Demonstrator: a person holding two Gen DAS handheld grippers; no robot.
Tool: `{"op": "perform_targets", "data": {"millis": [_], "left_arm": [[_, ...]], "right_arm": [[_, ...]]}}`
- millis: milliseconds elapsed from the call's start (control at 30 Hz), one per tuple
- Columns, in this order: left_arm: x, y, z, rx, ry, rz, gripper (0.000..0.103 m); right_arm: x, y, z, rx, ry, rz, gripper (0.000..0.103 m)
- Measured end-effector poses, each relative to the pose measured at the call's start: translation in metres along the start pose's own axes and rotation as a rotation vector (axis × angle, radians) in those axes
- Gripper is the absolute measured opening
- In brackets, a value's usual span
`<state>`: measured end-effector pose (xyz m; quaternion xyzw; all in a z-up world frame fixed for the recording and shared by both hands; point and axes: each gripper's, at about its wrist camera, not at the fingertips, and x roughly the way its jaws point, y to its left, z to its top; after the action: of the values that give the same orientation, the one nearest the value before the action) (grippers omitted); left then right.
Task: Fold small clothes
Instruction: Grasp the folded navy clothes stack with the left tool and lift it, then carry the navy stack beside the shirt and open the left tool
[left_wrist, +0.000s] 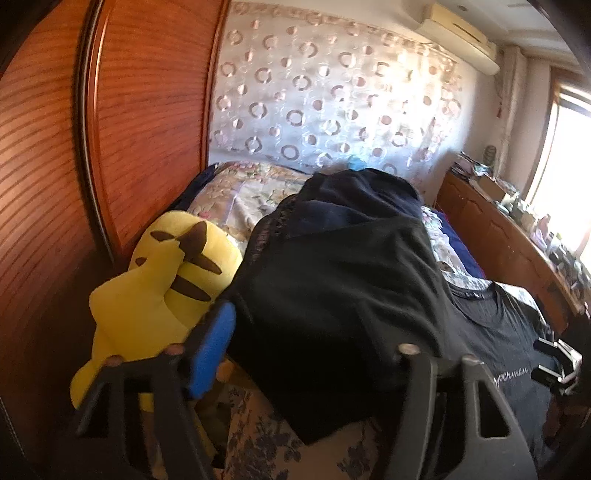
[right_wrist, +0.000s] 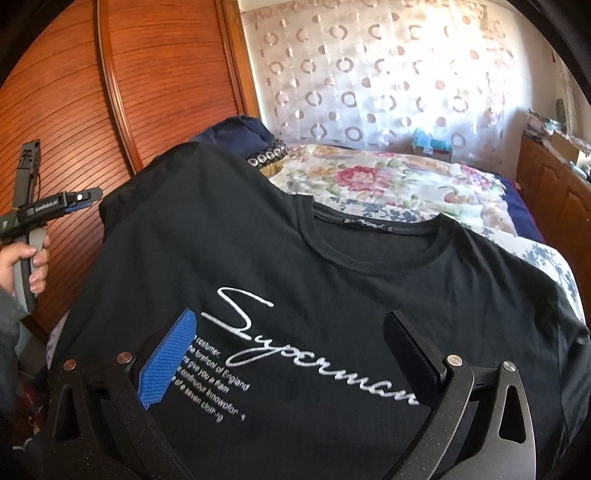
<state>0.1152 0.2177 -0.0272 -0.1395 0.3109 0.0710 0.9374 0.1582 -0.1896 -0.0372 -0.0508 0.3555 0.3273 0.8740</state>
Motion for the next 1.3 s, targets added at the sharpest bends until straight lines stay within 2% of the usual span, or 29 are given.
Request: {"op": "perform_targets", "data": {"millis": [100,300,500,600,800,933,1067,1100,1167,1233,1300], "left_arm": [[0.008,0.009,0.002,-0.024,0.014,-0.002,0.051],[0.017,0.020,0.001,-0.036,0.039,0.015,0.049],[0.013,0.018,0.001,0.013,0.030,0.019,0.016],[0.007,0.008,0.001,0.065,0.012,0.043,0.011],[-0.020,-0.016,0.010,0.139,-0.074,0.075,0.009],[-0.027,-0.028,0.016,0.195,-0.087,0.090,0.009],[-0.017,-0.025,0.022,0.208,-0.048,0.113,0.010],[-0.014,-0.026,0.022,0.214,-0.041,0.121,0.014],[-0.008,-0.026,0.022,0.227,-0.021,0.129,0.016],[-0.002,-0.025,0.023,0.228,0.004,0.114,0.021],[0.009,-0.023,0.023,0.237,0.043,0.093,0.021]], "right_arm": [[0.007,-0.002,0.003,0.001,0.015,0.007,0.102],[0.011,-0.005,0.006,0.012,0.027,0.020,0.102],[0.013,-0.007,0.006,0.019,0.028,0.024,0.103],[0.012,-0.007,0.007,0.022,0.024,0.023,0.102],[0.007,-0.009,0.006,0.025,0.004,0.024,0.103],[0.003,-0.009,0.007,0.027,-0.006,0.026,0.103],[0.000,-0.009,0.008,0.028,-0.016,0.029,0.103],[0.000,-0.009,0.008,0.027,-0.018,0.030,0.103],[-0.001,-0.010,0.008,0.027,-0.021,0.031,0.103],[-0.001,-0.010,0.007,0.028,-0.021,0.030,0.103],[-0.001,-0.011,0.007,0.030,-0.023,0.029,0.103]]}}
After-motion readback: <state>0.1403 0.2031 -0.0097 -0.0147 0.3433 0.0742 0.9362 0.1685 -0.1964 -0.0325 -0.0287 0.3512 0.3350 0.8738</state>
